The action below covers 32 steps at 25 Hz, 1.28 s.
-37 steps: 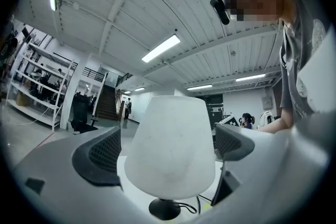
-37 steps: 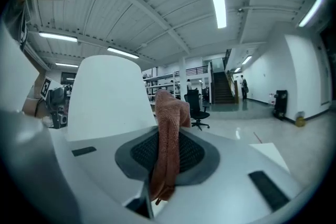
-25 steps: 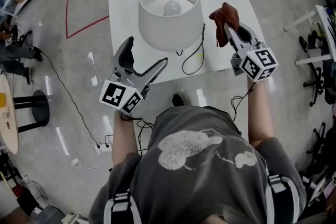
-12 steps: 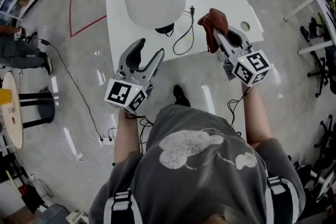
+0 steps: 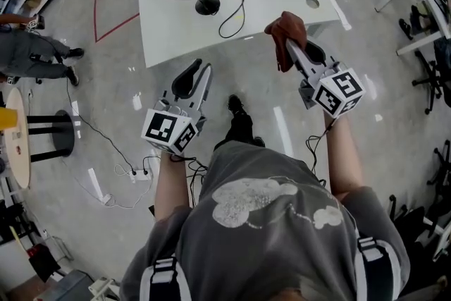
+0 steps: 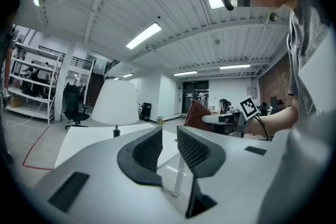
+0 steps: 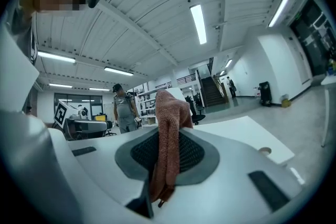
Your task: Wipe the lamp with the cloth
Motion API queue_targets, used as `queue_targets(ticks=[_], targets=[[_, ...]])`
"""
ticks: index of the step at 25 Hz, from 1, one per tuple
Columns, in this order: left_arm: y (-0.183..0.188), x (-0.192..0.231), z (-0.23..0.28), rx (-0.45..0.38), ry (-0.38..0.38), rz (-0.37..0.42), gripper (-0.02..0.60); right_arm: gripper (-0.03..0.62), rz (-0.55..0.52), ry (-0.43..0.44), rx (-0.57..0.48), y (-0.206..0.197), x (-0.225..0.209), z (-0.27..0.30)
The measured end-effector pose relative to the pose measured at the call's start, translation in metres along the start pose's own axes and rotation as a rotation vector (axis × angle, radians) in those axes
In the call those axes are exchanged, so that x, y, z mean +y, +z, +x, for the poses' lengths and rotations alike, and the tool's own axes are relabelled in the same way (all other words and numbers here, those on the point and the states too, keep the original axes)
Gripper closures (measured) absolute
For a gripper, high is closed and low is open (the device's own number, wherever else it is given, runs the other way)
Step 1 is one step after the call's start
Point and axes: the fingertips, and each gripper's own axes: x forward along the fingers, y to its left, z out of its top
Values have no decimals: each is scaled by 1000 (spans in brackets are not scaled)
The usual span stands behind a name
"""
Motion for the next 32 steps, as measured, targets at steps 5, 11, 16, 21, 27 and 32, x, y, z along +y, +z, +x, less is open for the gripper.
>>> queue_targets(ticks=[5,11,16,21,27,32], targets=[[-9,-40,-34,7,17,-27,570,536,43,30,-6,-26,29,-45],[-15,-66,-64,19,-27,-45,574,537,69,18,-31,-35,52,-67],[-11,-56,-81,12,-51,-55,574,537,71,-15,-29,-39,74,-70],[-4,-55,-106,14,-128,-28,574,536,83,-84,-32,-43,109,-78],[-13,-25,-161,11,-136,-56,574,537,80,-115,-13,-69,181,-63],[-28,-11,-200,38,-192,-75,574,537,90,-121,12,-91,234,-54]])
